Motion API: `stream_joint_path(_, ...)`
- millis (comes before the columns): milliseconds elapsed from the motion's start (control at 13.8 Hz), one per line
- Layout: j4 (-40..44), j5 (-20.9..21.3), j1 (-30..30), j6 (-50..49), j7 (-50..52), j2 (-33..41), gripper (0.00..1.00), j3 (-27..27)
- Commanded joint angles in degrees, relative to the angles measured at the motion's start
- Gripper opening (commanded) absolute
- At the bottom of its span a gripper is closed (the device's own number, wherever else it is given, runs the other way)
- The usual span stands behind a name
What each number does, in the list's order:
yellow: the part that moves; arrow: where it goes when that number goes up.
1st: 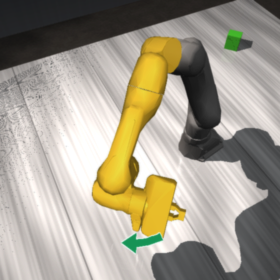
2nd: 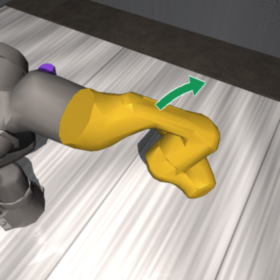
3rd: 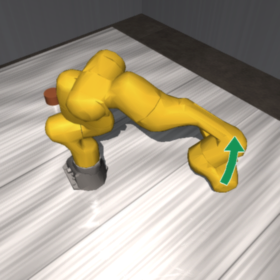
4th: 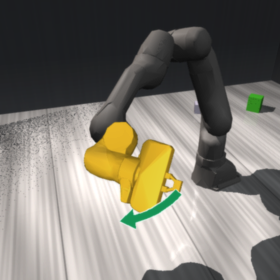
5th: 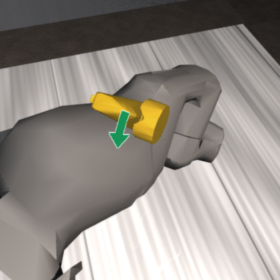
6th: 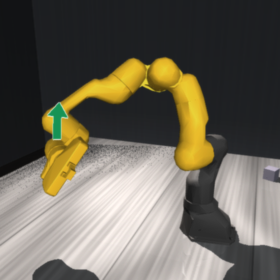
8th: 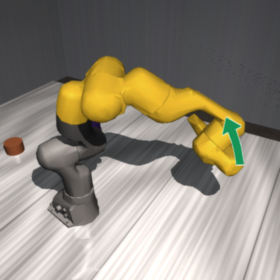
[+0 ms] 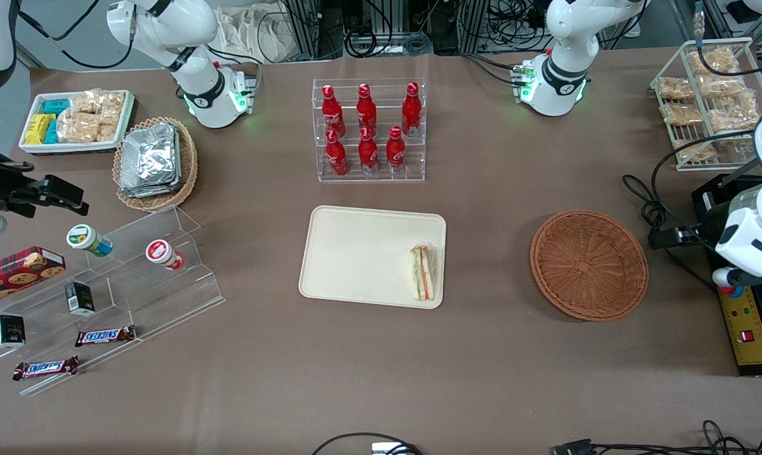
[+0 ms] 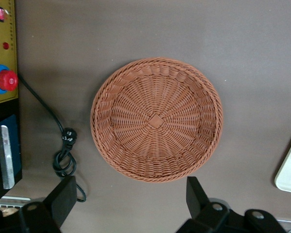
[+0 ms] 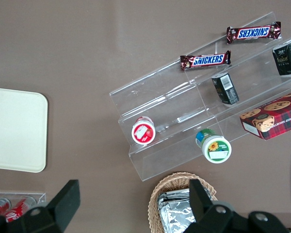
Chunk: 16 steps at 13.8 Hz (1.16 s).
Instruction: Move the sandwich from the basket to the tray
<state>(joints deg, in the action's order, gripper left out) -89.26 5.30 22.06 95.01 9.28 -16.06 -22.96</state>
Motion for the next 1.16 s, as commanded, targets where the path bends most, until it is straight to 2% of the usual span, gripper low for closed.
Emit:
stream_joint_path(0,-3.1,-0.3,-1.7,0.7,9.0,1.0,1.00,-1.3)
stream_joint_path(291,-18.8,-1.3,-3.9,9.0,11.6,12.2,1.00,-1.7)
stream_joint_path(509,-20.3,-1.4,-6.1,7.6,17.3,15.8,1.00,-3.0)
stream_joint_path(727,-15.0,-1.4,-6.2,7.0,18.2,13.4,1.00,-3.1)
stream_joint_path(945,-4.8,-3.4,-4.5,-0.1,18.2,6.5,1.00,-2.7)
stream_joint_path(1091,2.0,-2.9,-4.6,-5.5,18.2,3.3,1.00,-2.9)
